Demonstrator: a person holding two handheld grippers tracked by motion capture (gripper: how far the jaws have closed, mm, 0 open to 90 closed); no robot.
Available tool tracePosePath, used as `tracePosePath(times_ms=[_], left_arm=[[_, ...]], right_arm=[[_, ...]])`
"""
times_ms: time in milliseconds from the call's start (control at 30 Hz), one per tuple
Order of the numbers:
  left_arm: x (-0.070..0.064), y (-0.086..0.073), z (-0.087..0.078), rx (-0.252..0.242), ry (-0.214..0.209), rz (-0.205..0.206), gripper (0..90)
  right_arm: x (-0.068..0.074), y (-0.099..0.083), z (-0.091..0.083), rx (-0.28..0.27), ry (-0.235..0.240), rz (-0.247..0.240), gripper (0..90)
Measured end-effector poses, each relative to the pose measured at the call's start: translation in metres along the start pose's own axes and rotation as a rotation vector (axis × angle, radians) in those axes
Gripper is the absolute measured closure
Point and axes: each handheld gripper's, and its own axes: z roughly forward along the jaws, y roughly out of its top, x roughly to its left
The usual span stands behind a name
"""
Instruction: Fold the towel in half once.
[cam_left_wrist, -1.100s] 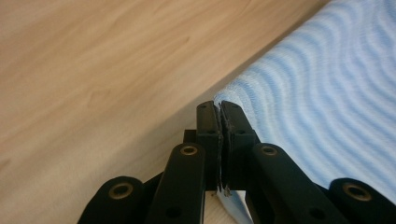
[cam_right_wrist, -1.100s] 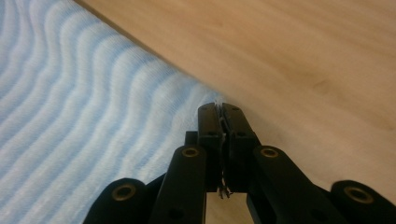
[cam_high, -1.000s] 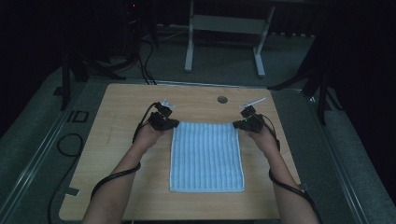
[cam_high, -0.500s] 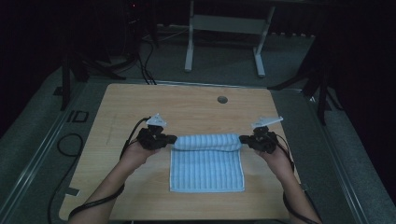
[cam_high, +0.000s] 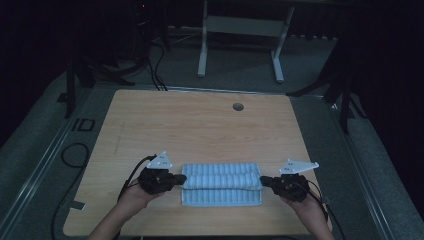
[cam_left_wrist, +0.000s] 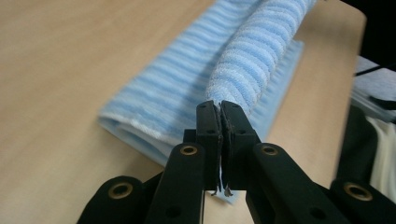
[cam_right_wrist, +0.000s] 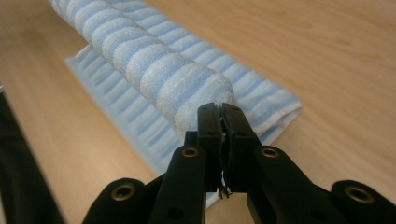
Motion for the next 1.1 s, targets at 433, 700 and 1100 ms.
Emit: tracePosePath(times_ms=[433, 700, 1100], left_arm=[[-0.004, -0.01, 0.013, 0.058, -0.016, -0.021, 52.2], [0.001, -0.005, 0.052, 0.117, -0.023, -0.009, 51.3], [0.025, -0.004, 0.071, 0.147, 0.032, -0.03, 51.5]], right_arm=[[0.001, -0.019, 0.005, 0.048, 0.004, 0.042, 64.6], [-0.004, -0.005, 0.051, 0.101, 0.009, -0.015, 64.9], [-0.023, 0.0, 0.088, 0.177, 0.0, -0.035, 63.9]])
